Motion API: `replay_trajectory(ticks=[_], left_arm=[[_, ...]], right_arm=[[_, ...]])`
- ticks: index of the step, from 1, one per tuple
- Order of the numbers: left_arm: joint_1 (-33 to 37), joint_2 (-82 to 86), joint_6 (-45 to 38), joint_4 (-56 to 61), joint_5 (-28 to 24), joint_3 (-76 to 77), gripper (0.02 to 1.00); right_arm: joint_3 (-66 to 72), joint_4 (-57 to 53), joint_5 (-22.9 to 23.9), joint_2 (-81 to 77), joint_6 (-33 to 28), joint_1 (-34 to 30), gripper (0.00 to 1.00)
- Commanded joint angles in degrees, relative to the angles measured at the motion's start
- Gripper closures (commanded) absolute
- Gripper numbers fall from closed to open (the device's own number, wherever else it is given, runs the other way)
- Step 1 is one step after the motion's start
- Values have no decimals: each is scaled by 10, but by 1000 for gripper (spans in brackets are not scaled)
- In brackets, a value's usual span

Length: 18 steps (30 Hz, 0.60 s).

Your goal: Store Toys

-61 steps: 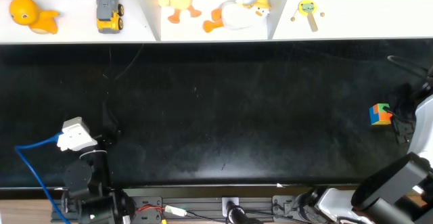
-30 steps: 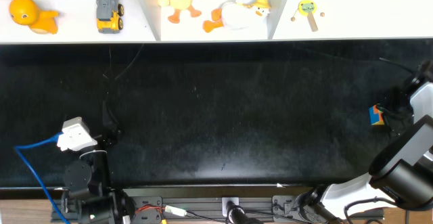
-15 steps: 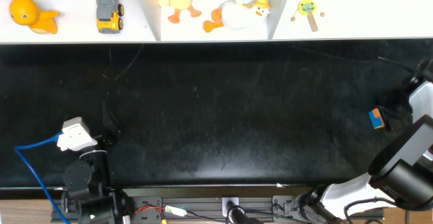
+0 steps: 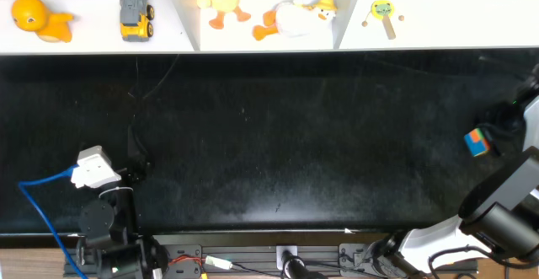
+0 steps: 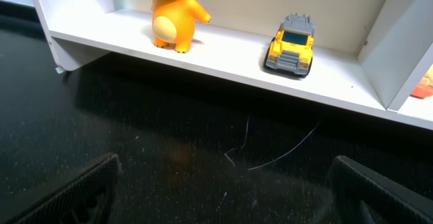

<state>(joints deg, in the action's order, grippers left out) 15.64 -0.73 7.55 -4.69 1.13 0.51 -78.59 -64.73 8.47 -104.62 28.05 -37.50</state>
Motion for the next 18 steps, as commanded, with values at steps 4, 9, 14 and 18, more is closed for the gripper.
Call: replay_trajectory(ticks=[4, 9, 14, 18], left_arm=[[4, 6, -2, -2, -2, -1, 20], [4, 6, -2, -2, -1, -1, 20], [4, 6, -2, -2, -2, -1, 20], [4, 6, -2, -1, -2, -1, 20]], right_arm=[[-82, -65, -2, 93, -60, 17, 954], [-76, -43, -6, 188, -169, 42, 954], [-27, 72, -79, 262, -292, 39, 954], [24, 200, -155, 263, -349, 30, 956]])
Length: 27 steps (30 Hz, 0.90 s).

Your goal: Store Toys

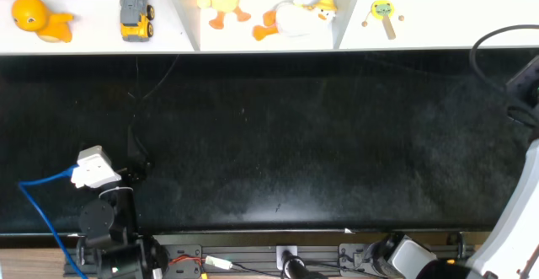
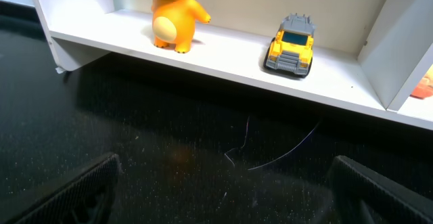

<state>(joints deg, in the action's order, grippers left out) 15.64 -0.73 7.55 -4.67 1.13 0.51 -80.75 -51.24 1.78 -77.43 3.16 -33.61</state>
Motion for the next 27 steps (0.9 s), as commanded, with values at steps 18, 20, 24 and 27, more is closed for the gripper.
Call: replay_trajectory(ticks=[18, 20, 24, 27], left_arm=[[4, 6, -2, -2, -2, -1, 20], [4, 6, -2, -2, -2, -1, 20], [4, 6, -2, -2, -2, -1, 20], [4, 6, -2, -2, -1, -1, 23]], right_arm=[[88, 223, -196, -52, -184, 32, 952], [106, 228, -185, -36, -203, 33, 952], [209, 363, -185, -30, -225, 27, 952], [273, 501, -197, -40, -226, 23, 952]])
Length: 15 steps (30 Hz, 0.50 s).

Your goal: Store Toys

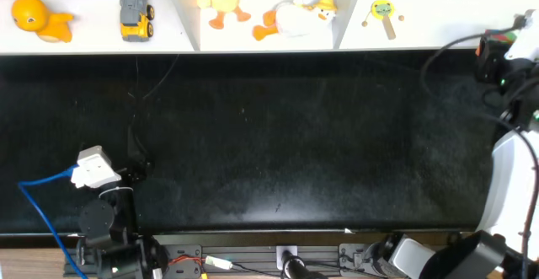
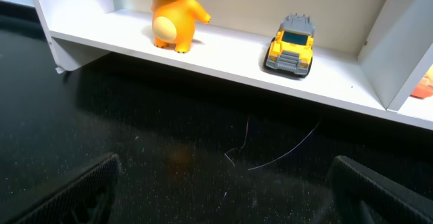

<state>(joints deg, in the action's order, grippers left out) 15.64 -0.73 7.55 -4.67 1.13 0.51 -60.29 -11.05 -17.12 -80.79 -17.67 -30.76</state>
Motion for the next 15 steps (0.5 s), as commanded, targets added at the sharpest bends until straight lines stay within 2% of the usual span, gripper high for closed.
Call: replay_trajectory(ticks=[1, 5, 10, 15], left_arm=[[4, 6, -2, -2, -1, -1, 23], [4, 6, -2, -2, -2, -1, 20], [4, 6, -2, -2, -2, -1, 20], [4, 6, -2, -2, -2, -1, 23]], right_arm=[[86, 153, -16, -14, -19, -5, 954], [105, 314, -57, -64, 11, -4, 952], [105, 464, -105, -150, 14, -4, 956], [105, 591, -139, -224, 76, -3, 952]])
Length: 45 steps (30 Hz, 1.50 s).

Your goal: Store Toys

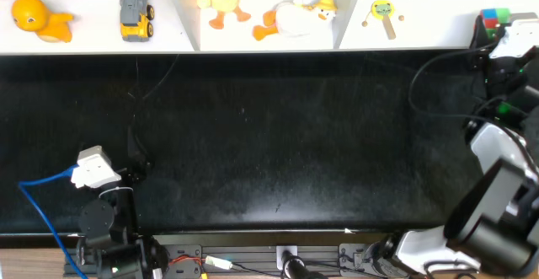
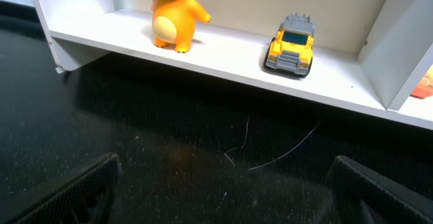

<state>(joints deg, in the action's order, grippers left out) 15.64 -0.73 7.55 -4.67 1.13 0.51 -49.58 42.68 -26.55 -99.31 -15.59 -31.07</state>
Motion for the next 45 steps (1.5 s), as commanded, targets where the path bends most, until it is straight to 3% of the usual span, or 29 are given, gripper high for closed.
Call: replay_trajectory(ticks=[1, 5, 17, 37, 43, 45], left_arm=[[4, 6, -2, -2, -2, -1, 20], [4, 6, -2, -2, -2, -1, 20], [4, 6, -2, -2, -2, -1, 20], [4, 6, -2, -2, -2, -1, 20], [4, 6, -2, -2, -2, -1, 20], [4, 6, -2, -2, -2, -1, 20]], right_arm=[[-2, 79, -50, -52, 73, 0, 952], [-12, 143, -50, -94, 99, 0, 954], [-115, 145, -67, -192, 101, 22, 956], [-180, 37, -65, -232, 108, 34, 954], [-180, 36, -65, -232, 121, 33, 649], [-180, 36, -65, -231, 135, 32, 603]])
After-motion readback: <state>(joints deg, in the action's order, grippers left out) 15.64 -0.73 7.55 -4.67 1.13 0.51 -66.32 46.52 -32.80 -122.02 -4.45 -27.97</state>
